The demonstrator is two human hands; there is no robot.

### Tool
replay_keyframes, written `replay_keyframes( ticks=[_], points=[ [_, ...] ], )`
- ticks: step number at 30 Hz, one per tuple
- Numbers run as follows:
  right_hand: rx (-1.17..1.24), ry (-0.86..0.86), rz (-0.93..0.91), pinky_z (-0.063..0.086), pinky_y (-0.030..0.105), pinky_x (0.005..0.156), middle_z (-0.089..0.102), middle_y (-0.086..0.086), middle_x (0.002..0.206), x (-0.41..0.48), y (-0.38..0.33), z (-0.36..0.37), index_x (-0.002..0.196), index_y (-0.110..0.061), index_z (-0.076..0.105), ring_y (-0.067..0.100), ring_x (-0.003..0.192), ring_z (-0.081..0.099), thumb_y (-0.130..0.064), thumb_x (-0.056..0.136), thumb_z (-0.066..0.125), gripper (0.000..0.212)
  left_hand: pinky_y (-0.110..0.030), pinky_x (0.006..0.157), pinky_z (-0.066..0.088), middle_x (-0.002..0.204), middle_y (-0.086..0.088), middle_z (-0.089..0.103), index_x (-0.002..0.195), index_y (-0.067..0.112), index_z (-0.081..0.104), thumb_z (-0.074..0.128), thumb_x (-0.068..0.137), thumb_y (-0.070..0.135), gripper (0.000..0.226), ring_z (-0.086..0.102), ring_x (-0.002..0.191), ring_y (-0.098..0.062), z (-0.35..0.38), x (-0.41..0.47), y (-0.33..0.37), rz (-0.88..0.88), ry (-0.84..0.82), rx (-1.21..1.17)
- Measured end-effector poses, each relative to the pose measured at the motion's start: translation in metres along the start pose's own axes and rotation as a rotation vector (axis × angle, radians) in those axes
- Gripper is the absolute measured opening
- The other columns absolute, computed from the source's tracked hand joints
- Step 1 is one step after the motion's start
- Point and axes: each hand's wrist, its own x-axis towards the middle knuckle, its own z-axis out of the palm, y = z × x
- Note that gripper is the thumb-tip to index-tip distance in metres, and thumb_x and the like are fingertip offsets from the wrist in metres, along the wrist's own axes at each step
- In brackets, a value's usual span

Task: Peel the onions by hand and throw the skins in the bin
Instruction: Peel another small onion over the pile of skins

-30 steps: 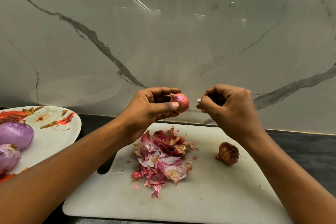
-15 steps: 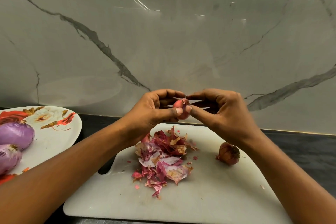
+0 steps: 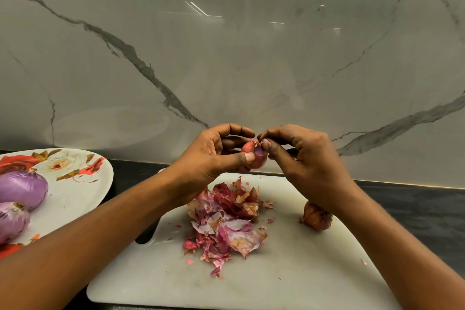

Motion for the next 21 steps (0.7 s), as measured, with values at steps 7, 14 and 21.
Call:
replay_keyframes(
  ticks=[7,14,21],
  points=[
    [0.006,-0.034,0.079,0.061,0.046,0.078,0.064,-0.008,0.102,0.003,0.005,-0.001,0.109,-0.021,0.064,0.017,0.095,0.066,-0.02,0.107,0.055,0.009,-0.043,0.096,0.062,0.125,-0.006,0.074,0.131,0.014,0.065,0.077,0.08,0.014,0.053,0.072,0.117,-0.027,-0.002,0.001,0.0,0.001,0.017,-0.039],
    [0.071,0.021,0.174,0.063,0.027,0.073,0.074,-0.012,0.089,0.0,0.003,-0.006,0.098,-0.018,0.079,0.003,0.083,0.072,-0.018,0.093,0.079,0.005,-0.042,0.096,0.062,0.122,-0.005,0.076,0.129,0.014,0.069,0.075,0.086,0.008,0.044,0.073,0.114,-0.029,-0.002,0.002,0.0,-0.009,0.038,-0.058],
    [0.253,-0.001,0.178,0.063,0.022,0.075,0.079,-0.014,0.101,-0.001,-0.006,-0.007,0.113,-0.022,0.08,0.0,0.089,0.076,-0.028,0.088,0.081,0.026,-0.039,0.094,0.062,0.119,-0.005,0.077,0.127,0.014,0.069,0.082,0.079,0.013,0.05,0.074,0.112,-0.025,-0.001,0.002,-0.002,0.003,0.055,-0.01]
  ],
)
